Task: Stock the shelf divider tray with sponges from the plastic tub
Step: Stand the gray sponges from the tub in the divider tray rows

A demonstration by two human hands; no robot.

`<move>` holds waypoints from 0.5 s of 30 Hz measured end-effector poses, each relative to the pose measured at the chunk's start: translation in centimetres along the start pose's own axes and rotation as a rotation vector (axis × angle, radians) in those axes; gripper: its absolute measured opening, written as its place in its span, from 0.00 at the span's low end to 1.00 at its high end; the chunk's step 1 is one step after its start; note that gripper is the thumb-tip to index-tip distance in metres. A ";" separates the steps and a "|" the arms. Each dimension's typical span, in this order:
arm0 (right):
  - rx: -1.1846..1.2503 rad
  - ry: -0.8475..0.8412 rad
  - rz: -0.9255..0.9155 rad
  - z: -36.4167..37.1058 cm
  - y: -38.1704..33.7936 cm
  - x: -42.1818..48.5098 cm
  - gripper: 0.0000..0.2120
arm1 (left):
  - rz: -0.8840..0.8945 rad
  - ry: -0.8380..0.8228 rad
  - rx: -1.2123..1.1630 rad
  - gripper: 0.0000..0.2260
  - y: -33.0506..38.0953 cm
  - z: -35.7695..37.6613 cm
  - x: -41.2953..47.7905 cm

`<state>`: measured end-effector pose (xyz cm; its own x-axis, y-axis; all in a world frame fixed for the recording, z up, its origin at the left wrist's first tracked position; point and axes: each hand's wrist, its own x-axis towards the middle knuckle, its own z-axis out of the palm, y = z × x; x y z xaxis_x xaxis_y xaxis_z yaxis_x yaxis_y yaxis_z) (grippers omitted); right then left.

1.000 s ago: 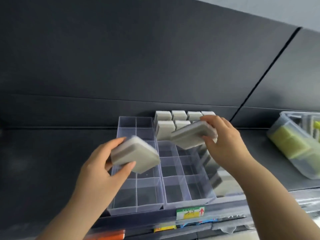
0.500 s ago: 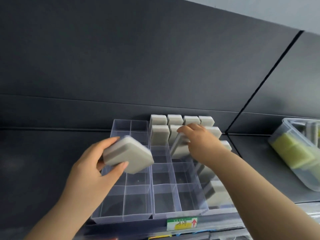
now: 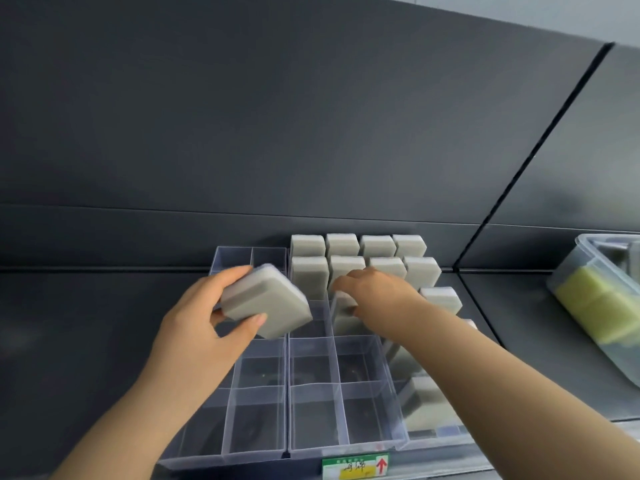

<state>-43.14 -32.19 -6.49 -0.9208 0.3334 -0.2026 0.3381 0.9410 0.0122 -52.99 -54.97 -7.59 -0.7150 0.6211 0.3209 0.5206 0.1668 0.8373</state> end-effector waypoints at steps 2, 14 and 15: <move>0.001 0.001 -0.010 0.1 0.1 0.2 0.25 | 0.010 -0.006 0.030 0.28 0.2 0.6 0.7; 0.155 0.046 0.023 -0.5 1.9 -0.4 0.23 | 0.034 -0.271 0.254 0.24 0.1 4.0 5.9; 0.165 0.045 0.024 -0.4 2.0 -0.4 0.22 | 0.025 -0.291 0.255 0.24 0.1 4.3 6.0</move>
<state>-42.17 -30.43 -5.97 -0.9184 0.3618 -0.1600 0.3845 0.9116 -0.1453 -55.23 -47.97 -7.46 -0.5575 0.8126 0.1700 0.6618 0.3114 0.6820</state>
